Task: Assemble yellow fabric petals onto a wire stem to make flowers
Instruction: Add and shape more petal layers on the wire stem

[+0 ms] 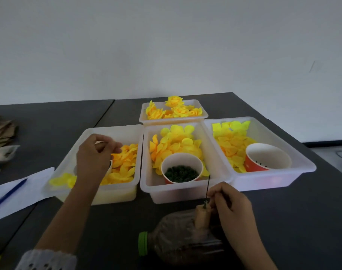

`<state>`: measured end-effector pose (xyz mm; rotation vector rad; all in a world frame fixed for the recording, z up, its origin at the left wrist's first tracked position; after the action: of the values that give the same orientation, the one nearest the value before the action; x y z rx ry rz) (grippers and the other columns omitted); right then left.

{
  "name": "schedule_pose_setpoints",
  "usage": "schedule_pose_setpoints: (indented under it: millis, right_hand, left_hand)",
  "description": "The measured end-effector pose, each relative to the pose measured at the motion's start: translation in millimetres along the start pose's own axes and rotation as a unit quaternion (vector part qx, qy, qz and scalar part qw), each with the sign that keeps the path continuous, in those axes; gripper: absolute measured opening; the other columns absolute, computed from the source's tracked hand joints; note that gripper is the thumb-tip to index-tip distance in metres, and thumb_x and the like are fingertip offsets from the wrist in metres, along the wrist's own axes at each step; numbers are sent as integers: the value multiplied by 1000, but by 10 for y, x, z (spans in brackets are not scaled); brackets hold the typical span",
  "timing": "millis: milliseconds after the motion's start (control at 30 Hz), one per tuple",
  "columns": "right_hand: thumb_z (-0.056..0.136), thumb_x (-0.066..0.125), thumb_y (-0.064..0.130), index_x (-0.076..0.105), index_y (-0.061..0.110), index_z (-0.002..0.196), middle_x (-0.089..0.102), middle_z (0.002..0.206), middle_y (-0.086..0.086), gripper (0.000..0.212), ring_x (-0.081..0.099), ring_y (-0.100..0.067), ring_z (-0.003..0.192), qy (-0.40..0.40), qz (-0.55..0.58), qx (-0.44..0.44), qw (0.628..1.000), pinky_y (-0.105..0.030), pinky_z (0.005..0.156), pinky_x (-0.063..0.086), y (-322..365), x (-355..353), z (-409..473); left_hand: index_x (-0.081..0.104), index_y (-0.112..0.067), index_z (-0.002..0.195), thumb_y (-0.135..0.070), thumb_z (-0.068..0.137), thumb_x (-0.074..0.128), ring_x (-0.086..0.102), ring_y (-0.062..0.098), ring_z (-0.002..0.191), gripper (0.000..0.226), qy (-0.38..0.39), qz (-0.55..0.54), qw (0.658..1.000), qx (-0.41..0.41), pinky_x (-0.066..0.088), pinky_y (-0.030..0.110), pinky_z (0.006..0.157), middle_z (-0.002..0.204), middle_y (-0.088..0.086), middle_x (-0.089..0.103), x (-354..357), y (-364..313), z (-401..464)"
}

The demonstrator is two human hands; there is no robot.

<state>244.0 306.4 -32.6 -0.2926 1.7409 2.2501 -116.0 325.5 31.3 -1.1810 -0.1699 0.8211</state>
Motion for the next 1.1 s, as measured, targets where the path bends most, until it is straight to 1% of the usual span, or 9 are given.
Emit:
schedule_pose_setpoints:
  millis: [100,267,367,467,533,600,800,1000,1100]
  right_hand:
    - [92,50,-2,62,27,68,64,62,1,39,59,-9,54,1,11,3,1000,-15,48,44,-13,18,2]
    - [91,49,-2,63,26,70,64,63,1,38,61,-9,55,1,18,-3,1000,-22,51,48,-26,5,-12]
    - [90,48,-2,63,25,71,64,64,1,37,61,-8,56,2,20,-5,1000,-21,53,49,-11,14,-11]
    - [91,47,-2,63,23,72,64,64,2,36,60,-8,57,7,25,-2,1000,-20,52,49,-21,16,-13]
    - [91,47,-2,64,24,73,64,65,2,36,61,-9,57,10,30,-2,999,-21,52,51,-24,8,-15]
    - [91,47,-2,64,24,73,64,65,2,36,61,-10,59,9,27,-10,1000,-26,55,52,-14,1,-13]
    - [91,48,-2,64,22,74,63,65,3,33,61,-9,62,10,27,-26,999,-17,57,48,1,8,-13]
    - [93,47,2,64,22,76,64,66,2,31,61,-11,61,15,31,-26,999,-19,55,49,-9,22,-13]
    - [94,47,3,64,22,76,63,66,2,31,60,-11,59,15,36,-28,999,-19,55,49,-8,14,-20]
  left_hand:
    - [64,-13,109,-18,102,47,72,9,80,19,46,-165,984,-49,55,19,66,86,1,76,267,-164,-294]
    - [67,-12,93,-26,100,44,66,7,65,27,95,-316,938,-103,51,16,56,80,-1,75,680,-432,-793]
    - [61,-8,96,-34,88,52,73,12,80,29,120,-374,913,-114,55,18,63,91,1,77,864,-576,-1012]
    - [58,-5,92,-28,89,55,73,20,94,24,128,-349,927,-49,57,23,77,96,4,76,969,-777,-1161]
    - [59,-8,87,-19,93,58,73,17,94,13,122,-313,942,1,54,19,80,93,2,77,1013,-893,-1260]
    - [61,-14,86,-22,92,61,72,12,94,11,125,-282,951,34,51,15,79,91,0,77,1068,-967,-1351]
    - [50,-11,87,-14,97,55,70,10,101,12,191,-257,943,92,51,19,84,97,-4,76,1277,-1151,-1477]
    - [51,-10,88,-14,96,56,71,7,94,10,221,-235,939,116,51,15,79,93,-6,76,1392,-1298,-1480]
    - [50,-13,87,-15,97,56,71,9,92,12,225,-222,940,128,53,21,79,90,-6,77,1384,-1304,-1453]
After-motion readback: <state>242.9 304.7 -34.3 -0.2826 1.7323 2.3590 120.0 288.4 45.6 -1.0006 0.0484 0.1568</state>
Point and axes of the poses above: each hand's wrist, its own z-axis towards the middle knuckle, its own x-axis out of the palm, y = z × x, the point moved 10 cm from there along z, towards the middle knuckle
